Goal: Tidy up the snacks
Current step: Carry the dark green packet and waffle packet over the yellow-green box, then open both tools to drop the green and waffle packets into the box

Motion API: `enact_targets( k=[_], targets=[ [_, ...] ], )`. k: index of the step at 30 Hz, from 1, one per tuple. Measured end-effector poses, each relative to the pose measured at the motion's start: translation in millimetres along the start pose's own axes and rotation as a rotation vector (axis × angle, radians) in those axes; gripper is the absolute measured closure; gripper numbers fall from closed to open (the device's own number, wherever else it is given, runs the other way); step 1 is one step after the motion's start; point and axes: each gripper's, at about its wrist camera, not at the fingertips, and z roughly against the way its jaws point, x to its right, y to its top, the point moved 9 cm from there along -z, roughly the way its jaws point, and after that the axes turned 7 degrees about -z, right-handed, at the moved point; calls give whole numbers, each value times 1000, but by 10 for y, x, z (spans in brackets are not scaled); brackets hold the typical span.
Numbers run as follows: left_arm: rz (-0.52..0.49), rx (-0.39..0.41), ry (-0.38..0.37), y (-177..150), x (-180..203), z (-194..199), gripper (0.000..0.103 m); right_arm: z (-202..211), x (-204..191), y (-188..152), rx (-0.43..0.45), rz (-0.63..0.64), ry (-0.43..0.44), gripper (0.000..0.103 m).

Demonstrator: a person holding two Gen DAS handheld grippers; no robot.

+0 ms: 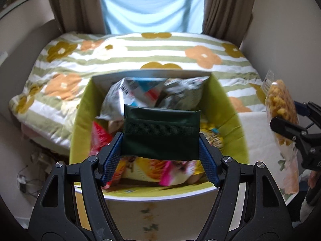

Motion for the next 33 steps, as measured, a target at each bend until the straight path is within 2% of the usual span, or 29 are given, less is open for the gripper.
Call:
enact_targets(
  k=[3, 7, 10, 11, 12, 16, 19, 24, 31, 33],
  targets=[
    [-5, -38, -17, -156, -179, -130, 34, -178, -209, 10, -23, -8, 8, 31],
    [-36, -64, -46, -266, -232, -281, 34, -344, -402, 13, -46, -21, 2, 31],
    [-48, -73, -80, -299, -223, -363, 19, -414, -482, 4, -53, -48, -12, 31],
    [-57, -78, -87, -309, -229, -392, 3, -431, -497, 10, -52, -57, -16, 31],
    [-70, -78, -87, -321, -225, -412, 0, -447, -510, 8, -52, -66, -20, 30],
    [-105, -97, -68, -402, -228, -429, 0, -492, -529, -45, -63, -100, -31, 30],
    [-90, -103, -83, -473, -253, -376, 0, -534, -538, -74, -85, -113, -37, 30],
    [-68, -99, -44, -516, -340, -270, 0, -581, -563, -96, -106, -112, -35, 29],
    [-55, -92, -9, -504, -396, -164, 0, -725, -695, 39, -128, -96, 13, 29],
    [-43, -89, -10, -493, -415, -149, 0, -767, -754, 71, -128, -90, 30, 26]
  ],
)
